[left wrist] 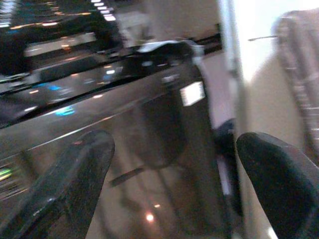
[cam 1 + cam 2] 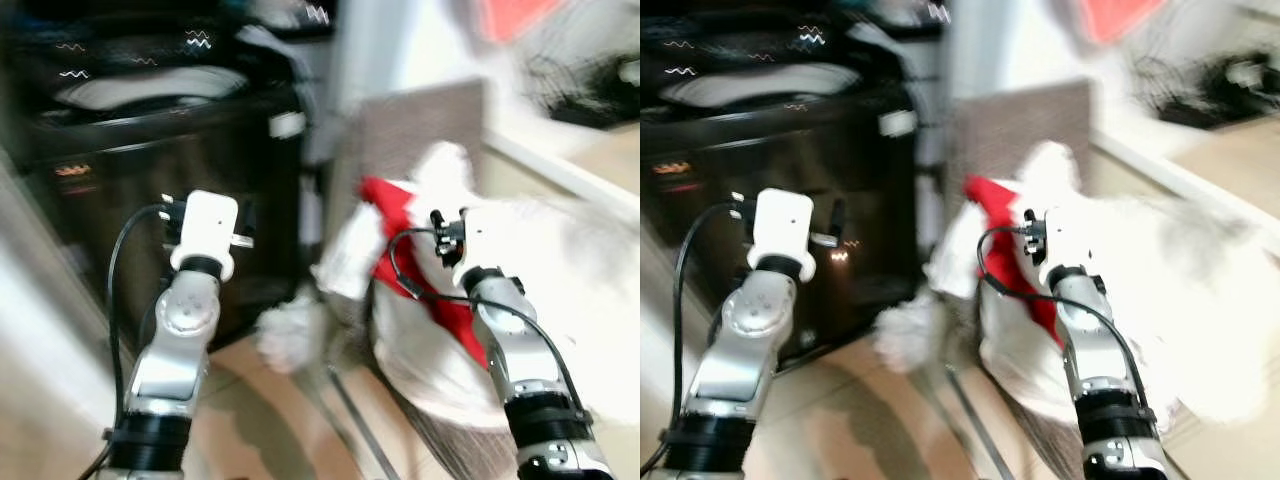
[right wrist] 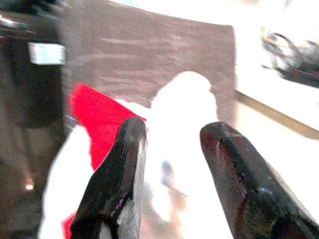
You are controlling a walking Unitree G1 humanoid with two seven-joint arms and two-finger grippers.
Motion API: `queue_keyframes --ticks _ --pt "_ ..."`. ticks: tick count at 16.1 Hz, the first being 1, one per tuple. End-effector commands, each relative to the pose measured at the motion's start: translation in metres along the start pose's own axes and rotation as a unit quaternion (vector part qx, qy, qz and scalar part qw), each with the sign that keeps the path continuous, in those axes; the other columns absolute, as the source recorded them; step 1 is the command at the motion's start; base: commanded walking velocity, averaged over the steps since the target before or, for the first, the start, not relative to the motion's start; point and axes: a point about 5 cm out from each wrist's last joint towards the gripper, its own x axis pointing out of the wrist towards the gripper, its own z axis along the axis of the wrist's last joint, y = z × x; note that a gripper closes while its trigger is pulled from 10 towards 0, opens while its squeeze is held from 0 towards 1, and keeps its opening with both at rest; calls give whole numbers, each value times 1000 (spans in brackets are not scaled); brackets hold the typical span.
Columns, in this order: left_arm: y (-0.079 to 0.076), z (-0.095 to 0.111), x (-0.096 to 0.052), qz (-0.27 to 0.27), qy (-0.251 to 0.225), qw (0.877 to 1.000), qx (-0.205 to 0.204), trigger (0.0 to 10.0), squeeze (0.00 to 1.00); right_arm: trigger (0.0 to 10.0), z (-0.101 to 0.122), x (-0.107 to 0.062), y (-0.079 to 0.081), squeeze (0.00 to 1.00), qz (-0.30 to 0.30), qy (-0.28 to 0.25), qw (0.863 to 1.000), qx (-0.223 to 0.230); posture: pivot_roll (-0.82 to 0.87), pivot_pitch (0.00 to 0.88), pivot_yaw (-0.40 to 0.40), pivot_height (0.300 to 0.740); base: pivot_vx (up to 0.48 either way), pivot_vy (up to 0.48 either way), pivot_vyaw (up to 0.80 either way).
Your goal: Clothes washing
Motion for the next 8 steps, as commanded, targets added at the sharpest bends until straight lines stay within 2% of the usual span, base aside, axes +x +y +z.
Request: queue_keyframes --ticks 1,4,5,6,8 --pt "-1 3 4 -10 -9 1000 5 10000 0 10000 -2 0 1 0 -5 1 1000 -3 -34 0 -29 740 0 0 -719" --pt "0 3 5 -14 -12 1000 9 10000 0 10000 -5 1 2 0 -10 10 1000 8 -35 0 -27 740 0 0 -633" --pt "0 3 5 -16 -13 1000 10 10000 0 10000 -7 1 1 0 -23 19 999 18 -37 0 -26 736 0 0 0" --pt "-1 3 5 -18 -14 1000 12 10000 0 10000 -8 1 1 1000 -23 22 999 17 -35 0 -27 736 0 0 0" --pt "-2 2 6 -21 -15 1000 12 10000 0 10000 -11 2 0 1000 -28 30 999 27 -36 0 -27 736 0 0 0"
